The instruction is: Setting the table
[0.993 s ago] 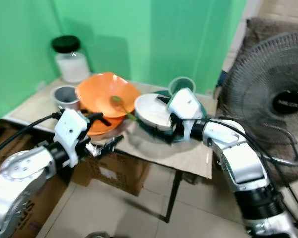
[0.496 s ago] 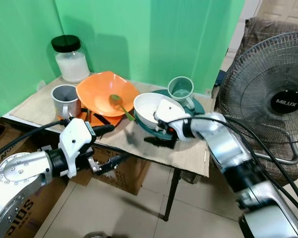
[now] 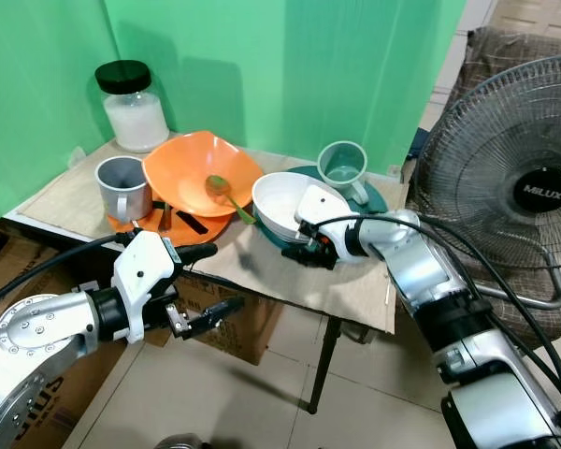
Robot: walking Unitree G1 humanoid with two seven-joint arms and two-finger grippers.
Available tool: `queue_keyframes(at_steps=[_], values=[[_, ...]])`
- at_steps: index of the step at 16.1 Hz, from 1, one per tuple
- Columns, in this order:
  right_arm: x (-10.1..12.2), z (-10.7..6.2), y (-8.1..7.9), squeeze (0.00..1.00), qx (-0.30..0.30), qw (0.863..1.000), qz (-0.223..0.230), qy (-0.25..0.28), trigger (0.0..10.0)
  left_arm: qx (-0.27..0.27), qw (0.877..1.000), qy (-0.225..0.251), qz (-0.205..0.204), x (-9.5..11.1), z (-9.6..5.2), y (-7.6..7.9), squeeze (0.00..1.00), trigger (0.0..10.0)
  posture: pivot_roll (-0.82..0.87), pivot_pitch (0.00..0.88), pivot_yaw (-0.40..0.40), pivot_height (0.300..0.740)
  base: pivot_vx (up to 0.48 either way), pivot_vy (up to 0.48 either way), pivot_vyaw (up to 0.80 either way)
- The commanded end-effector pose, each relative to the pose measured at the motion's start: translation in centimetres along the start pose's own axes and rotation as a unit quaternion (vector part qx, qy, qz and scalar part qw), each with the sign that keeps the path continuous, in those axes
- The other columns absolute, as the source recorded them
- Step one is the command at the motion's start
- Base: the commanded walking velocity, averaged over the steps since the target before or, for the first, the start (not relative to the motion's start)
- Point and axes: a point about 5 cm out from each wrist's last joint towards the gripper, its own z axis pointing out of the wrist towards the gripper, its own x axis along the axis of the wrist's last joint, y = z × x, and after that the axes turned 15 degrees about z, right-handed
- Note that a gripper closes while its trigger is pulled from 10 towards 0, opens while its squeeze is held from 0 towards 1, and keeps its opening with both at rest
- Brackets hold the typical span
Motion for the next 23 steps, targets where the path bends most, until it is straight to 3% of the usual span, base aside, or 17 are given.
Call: queue_keyframes(at_steps=[1,17,23], values=[[0.6,-0.1,0.3,0.0,-0.008,1.0,-0.006,0.007,0.0,-0.006,1.0,0.001,0.009,0.2,-0.1,0.1,0.0,10.0,0.16,0.0,0.005,0.74,0.0,0.0,0.0],[1.0,0.3,0.5,0.0,0.0,1.0,-0.004,0.016,0.0,-0.011,1.0,-0.002,0.017,0.1,0.1,0.2,0.0,10.0,0.16,0.0,0.0,0.74,0.0,0.0,0.0],[3.1,0.0,0.1,0.0,0.031,0.995,0.023,0.091,0.0,-0.011,1.0,-0.001,0.023,0.1,0.1,-0.1,0.0,10.0,0.16,0.0,0.009,0.74,0.0,0.0,0.0]])
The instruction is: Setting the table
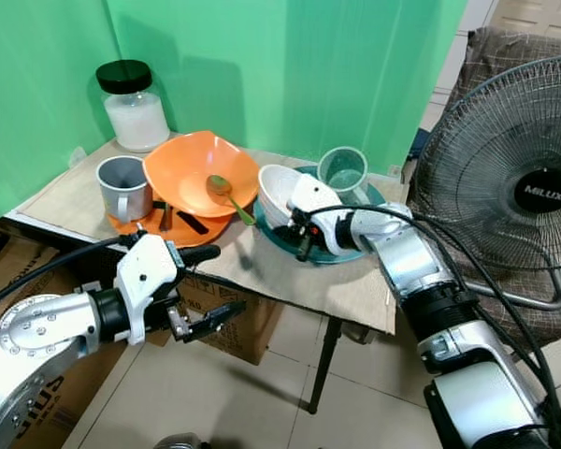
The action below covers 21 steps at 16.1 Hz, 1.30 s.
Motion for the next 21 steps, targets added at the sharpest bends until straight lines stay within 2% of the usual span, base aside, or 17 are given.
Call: queue_keyframes(at_steps=[1,6,7,10,11,13,14,15,16,18,19,21], values=[[2.2,-0.7,0.0,0.0,0.002,0.999,-0.009,0.049,0.0,-0.004,1.0,-0.002,0.008,0.0,0.0,-0.1,0.0,10.0,0.16,0.0,0.011,0.74,0.0,0.0,0.0],[4.3,-2.2,-0.2,0.0,0.029,0.991,0.014,0.126,0.0,-0.006,1.0,0.003,0.012,0.1,0.1,-0.2,0.0,10.0,0.15,0.0,0.017,0.74,0.0,0.0,0.0],[5.1,-2.7,-0.5,0.0,0.048,0.984,0.035,0.17,0.0,-0.006,1.0,0.004,0.013,0.1,0.1,-0.3,0.0,10.0,0.16,0.0,0.018,0.74,0.0,0.0,0.0],[6.7,-4.5,-0.9,0.0,0.076,0.96,0.072,0.259,0.0,-0.004,1.0,0.005,0.013,0.2,0.0,-0.4,0.0,10.0,0.15,0.0,0.023,0.74,0.0,0.0,0.0],[7.3,-5.5,-0.7,0.0,0.061,0.95,0.082,0.296,0.0,0.0,1.0,0.011,0.012,0.3,0.0,-0.5,0.0,10.0,0.15,0.0,0.024,0.74,0.0,0.0,0.0],[7.6,-6.5,-0.6,0.0,0.027,0.945,0.073,0.318,0.0,0.006,1.0,0.018,0.012,0.6,-0.1,-0.6,0.0,10.0,0.15,0.0,0.018,0.74,0.0,0.0,0.0],[7.5,-8.1,-0.6,0.0,-0.045,0.939,0.066,0.335,7.5,0.031,0.999,0.019,0.015,0.8,-0.1,-0.8,0.0,10.0,0.15,0.0,0.009,0.74,0.0,0.0,0.0],[7.2,-9.7,-1.6,0.0,-0.09,0.93,0.071,0.35,10.0,0.066,0.997,0.021,0.012,1.0,-0.2,-1.2,0.0,10.0,0.14,0.0,0.012,0.74,0.0,0.0,0.0],[6.9,-10.4,-2.3,0.0,-0.114,0.924,0.082,0.356,10.0,0.09,0.996,0.022,0.013,1.0,-0.2,-1.5,0.0,10.0,0.13,0.0,0.014,0.74,0.0,0.0,0.0],[6.0,-11.3,-4.0,0.0,-0.185,0.907,0.086,0.369,10.0,0.198,0.98,0.025,0.005,1.2,0.5,-3.2,0.0,10.0,0.1,0.0,0.022,0.74,0.0,0.0,-0.74],[5.9,-11.4,-4.2,0.0,-0.203,0.901,0.087,0.375,10.0,0.216,0.976,0.029,-0.007,1.3,0.6,-3.5,0.0,10.0,0.09,0.0,0.023,0.74,0.0,0.0,-0.75],[5.5,-11.8,-4.8,0.0,-0.267,0.875,0.103,0.391,10.0,0.278,0.96,0.028,-0.017,1.4,1.1,-4.0,0.0,10.0,0.09,0.0,0.017,0.74,0.0,0.0,-0.76]])
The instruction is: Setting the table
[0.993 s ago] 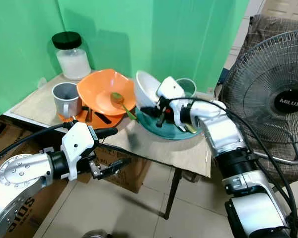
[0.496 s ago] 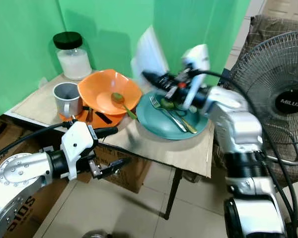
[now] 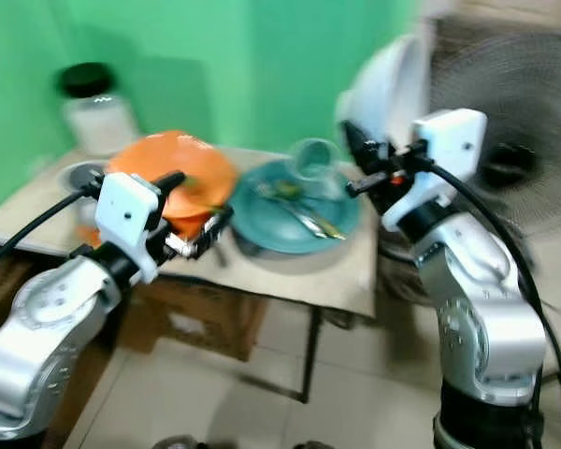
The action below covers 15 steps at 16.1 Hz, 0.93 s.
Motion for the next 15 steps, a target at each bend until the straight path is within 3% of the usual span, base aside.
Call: queue_keyframes(at_steps=[1,3,5,7,9,10,15], values=[[-0.4,-0.5,0.1,0.0,-0.039,0.997,-0.059,-0.025,10.0,0.025,1.0,-0.011,-0.001,-0.4,0.1,-0.1,0.0,10.0,0.07,0.0,0.02,0.74,0.0,0.0,-0.77],[-2.2,-1.2,0.7,0.0,-0.084,0.987,-0.11,-0.078,10.0,0.051,0.998,-0.033,-0.031,-1.2,0.1,0.2,0.0,10.0,0.07,0.0,0.009,0.74,0.0,0.0,-0.77],[-3.0,-1.1,0.5,0.0,-0.115,0.985,-0.097,-0.078,10.0,0.076,0.996,-0.039,-0.035,-1.0,0.1,-0.2,0.0,10.0,0.1,0.0,-0.016,0.74,0.0,0.0,-0.77],[-3.2,-0.6,0.4,0.0,-0.119,0.983,-0.12,-0.075,10.0,0.091,0.994,-0.044,-0.027,-1.3,-0.2,-0.5,0.0,10.0,0.1,0.0,-0.014,0.74,0.0,0.0,-0.77],[-3.6,-0.2,-0.8,0.0,-0.109,0.985,-0.108,-0.073,10.0,0.17,0.984,-0.033,-0.034,-1.6,-0.3,-2.4,0.0,10.0,0.09,0.0,-0.009,0.74,0.0,0.0,-0.77],[-3.5,0.0,-1.1,0.0,-0.109,0.986,-0.101,-0.07,10.0,0.203,0.976,-0.016,-0.077,-1.2,-0.2,-3.0,0.0,10.0,0.09,0.0,-0.012,0.74,0.0,0.0,-0.77],[-4.4,0.1,-1.4,0.0,-0.106,0.989,-0.055,-0.084,10.0,0.184,0.977,-0.008,-0.104,-1.2,-0.6,-2.8,0.0,10.0,0.1,0.0,-0.013,0.74,0.0,0.0,-0.78]])
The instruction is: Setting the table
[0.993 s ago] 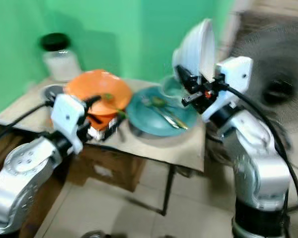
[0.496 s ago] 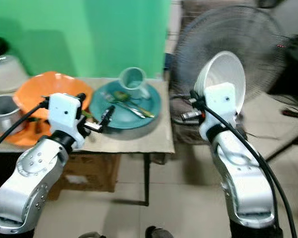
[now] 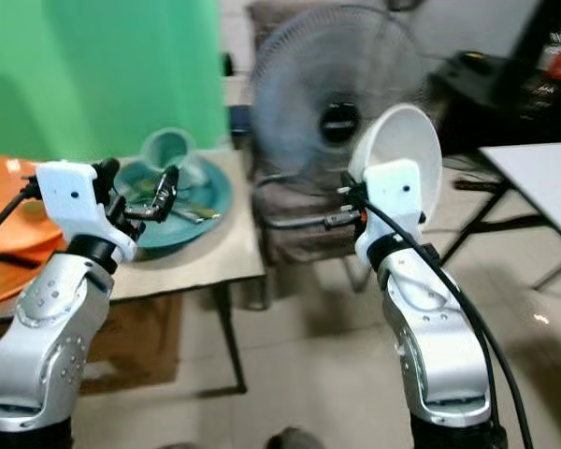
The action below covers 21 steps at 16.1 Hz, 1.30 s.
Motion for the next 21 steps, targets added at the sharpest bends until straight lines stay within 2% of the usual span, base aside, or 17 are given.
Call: queue_keyframes(at_steps=[1,4,7,8,9,10,11,12,13,14,17,21], values=[[0.8,0.4,-0.5,0.0,0.015,1.0,-0.016,0.021,10.0,-0.012,1.0,-0.007,0.014,-0.1,-0.1,0.0,0.0,10.0,0.11,0.0,-0.016,0.74,0.0,0.0,-0.79],[0.9,0.5,-0.8,0.0,0.01,1.0,-0.013,0.025,10.0,-0.034,0.998,-0.007,0.059,-0.4,-0.2,0.2,0.0,10.0,0.11,0.0,-0.032,0.74,0.0,0.0,-0.78],[0.7,0.2,-0.7,0.0,0.01,1.0,-0.011,0.027,10.0,-0.031,0.998,-0.018,0.057,-0.7,0.2,0.0,0.0,10.0,0.11,0.0,-0.005,0.74,0.0,0.0,-0.76],[0.4,0.1,-0.3,0.0,-0.007,1.0,-0.018,0.025,10.0,-0.024,0.998,-0.019,0.056,-0.7,0.2,0.1,0.0,10.0,0.1,0.0,0.0,0.74,0.0,0.0,-0.76],[-0.2,0.0,-0.3,0.0,-0.012,1.0,-0.005,0.012,10.0,-0.011,0.999,-0.015,0.041,-0.9,0.3,0.0,0.0,10.0,0.08,0.0,0.009,0.74,0.0,0.0,-0.76],[-0.8,0.2,-0.1,0.0,-0.025,1.0,-0.006,-0.001,10.0,-0.015,0.996,-0.022,0.08,-1.6,0.7,0.1,0.0,10.0,0.08,0.0,-0.001,0.74,0.0,0.0,-0.76],[-0.9,0.1,-0.1,0.0,-0.029,1.0,-0.002,-0.005,10.0,-0.027,0.994,-0.033,0.096,-1.8,0.6,0.2,0.0,10.0,0.08,0.0,0.0,0.74,0.0,0.0,-0.76],[-1.1,0.0,-0.2,0.0,-0.022,1.0,0.004,-0.011,10.0,-0.057,0.994,-0.038,0.088,-1.9,0.5,0.5,0.0,10.0,0.08,0.0,0.004,0.74,0.0,0.0,-0.76],[-1.1,-0.1,-0.3,0.0,-0.015,1.0,0.003,-0.014,10.0,-0.055,0.994,-0.031,0.091,-1.8,0.5,0.4,0.0,10.0,0.07,0.0,0.003,0.74,0.0,0.0,-0.76],[-1.1,-0.2,-0.1,0.0,-0.017,1.0,0.003,-0.017,10.0,-0.036,0.996,-0.03,0.072,-1.7,0.6,0.1,0.0,10.0,0.07,0.0,0.006,0.74,0.266,0.0,-0.76],[-1.1,-0.2,0.5,0.0,-0.029,0.999,0.007,-0.015,10.0,-0.041,0.996,-0.024,0.072,-1.7,0.8,0.1,0.0,10.0,0.07,0.0,0.014,0.74,0.319,0.0,-0.78],[-0.6,0.5,0.0,0.0,-0.023,1.0,0.006,-0.008,10.0,-0.05,0.996,-0.025,0.075,-1.9,0.8,-0.2,0.0,10.0,0.07,0.0,0.012,0.74,0.342,0.0,-0.78]])
